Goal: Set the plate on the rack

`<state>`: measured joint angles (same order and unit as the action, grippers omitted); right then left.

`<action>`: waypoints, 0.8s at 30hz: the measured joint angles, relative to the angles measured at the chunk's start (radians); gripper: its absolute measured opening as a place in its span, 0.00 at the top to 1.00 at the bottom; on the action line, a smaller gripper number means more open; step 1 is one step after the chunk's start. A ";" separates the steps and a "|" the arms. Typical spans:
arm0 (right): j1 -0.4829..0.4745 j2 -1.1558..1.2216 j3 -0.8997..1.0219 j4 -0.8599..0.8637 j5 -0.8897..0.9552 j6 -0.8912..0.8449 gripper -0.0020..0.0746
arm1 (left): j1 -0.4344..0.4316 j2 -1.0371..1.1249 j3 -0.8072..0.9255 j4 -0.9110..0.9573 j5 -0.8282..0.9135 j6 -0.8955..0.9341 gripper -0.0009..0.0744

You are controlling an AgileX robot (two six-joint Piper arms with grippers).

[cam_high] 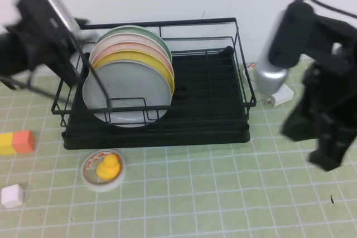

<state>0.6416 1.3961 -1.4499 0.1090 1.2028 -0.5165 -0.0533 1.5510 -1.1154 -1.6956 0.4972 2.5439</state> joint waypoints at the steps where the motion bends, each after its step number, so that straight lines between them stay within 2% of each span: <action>1: 0.000 -0.010 0.000 -0.044 0.014 0.021 0.97 | 0.000 -0.033 0.000 0.000 -0.058 -0.077 0.81; 4: 0.000 -0.048 0.000 -0.194 0.034 0.100 0.97 | 0.000 -0.122 0.000 -0.005 -0.271 -0.311 0.93; 8: 0.000 -0.116 0.000 -0.335 0.033 0.192 0.97 | 0.000 -0.213 0.010 -0.024 -0.558 -0.600 0.98; 11: 0.000 -0.168 0.000 -0.342 0.018 0.223 0.97 | 0.002 -0.286 0.069 -0.039 -0.704 -0.680 0.98; 18: 0.000 -0.293 0.008 -0.339 -0.006 0.231 0.97 | 0.002 -0.549 0.340 -0.052 -0.708 -0.778 0.99; 24: 0.000 -0.448 0.161 -0.347 -0.080 0.233 0.97 | 0.002 -0.767 0.504 -0.052 -0.604 -0.798 0.99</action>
<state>0.6416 0.9484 -1.2889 -0.2381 1.1225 -0.2838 -0.0515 0.7838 -0.6117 -1.7479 -0.1068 1.7461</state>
